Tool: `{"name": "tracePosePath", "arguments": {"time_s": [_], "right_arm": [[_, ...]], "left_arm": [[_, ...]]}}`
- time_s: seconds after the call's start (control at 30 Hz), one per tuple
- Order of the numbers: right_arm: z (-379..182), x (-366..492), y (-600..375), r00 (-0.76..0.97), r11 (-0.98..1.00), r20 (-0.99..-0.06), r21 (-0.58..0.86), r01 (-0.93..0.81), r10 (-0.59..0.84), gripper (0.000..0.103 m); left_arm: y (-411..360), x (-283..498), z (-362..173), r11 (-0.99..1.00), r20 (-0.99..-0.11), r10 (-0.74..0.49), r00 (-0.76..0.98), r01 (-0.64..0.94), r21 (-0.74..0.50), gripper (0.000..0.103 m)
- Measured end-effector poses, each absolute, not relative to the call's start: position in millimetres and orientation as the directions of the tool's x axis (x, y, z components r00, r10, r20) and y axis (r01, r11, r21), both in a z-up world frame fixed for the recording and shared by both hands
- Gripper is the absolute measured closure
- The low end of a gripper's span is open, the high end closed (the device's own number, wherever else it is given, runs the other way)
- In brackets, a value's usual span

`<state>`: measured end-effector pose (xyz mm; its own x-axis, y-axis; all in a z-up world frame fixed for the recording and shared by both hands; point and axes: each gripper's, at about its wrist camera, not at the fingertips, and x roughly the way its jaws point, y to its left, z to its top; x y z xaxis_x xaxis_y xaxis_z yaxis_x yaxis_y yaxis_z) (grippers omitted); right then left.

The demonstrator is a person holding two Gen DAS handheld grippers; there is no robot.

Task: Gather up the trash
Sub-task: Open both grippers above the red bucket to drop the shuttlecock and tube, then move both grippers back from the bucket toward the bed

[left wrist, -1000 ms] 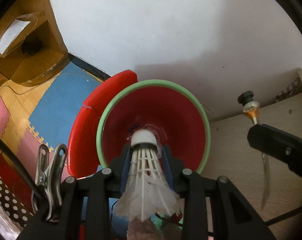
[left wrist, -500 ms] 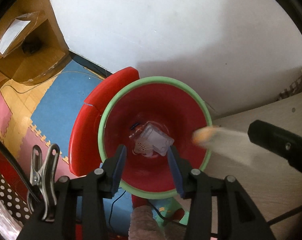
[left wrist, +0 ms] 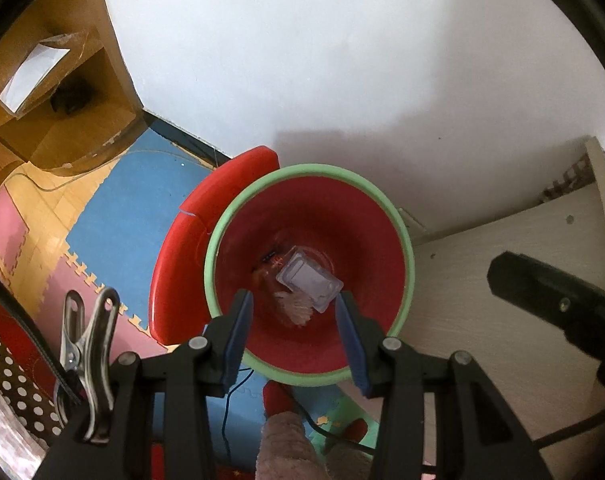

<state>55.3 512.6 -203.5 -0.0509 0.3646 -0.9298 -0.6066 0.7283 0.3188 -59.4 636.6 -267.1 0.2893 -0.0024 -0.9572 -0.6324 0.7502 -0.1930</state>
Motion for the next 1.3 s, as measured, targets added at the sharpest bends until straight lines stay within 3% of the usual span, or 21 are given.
{"name": "tracePosePath", "arguments": {"time_s": [1.3], "right_arm": [[-71, -40, 387, 0.017, 0.614, -0.816, 0.421, -0.667, 0.578, 0.065]], "left_arm": [[556, -132, -122, 0.77, -0.908, 0.156, 0.388, -0.624, -0.134, 0.058]]}}
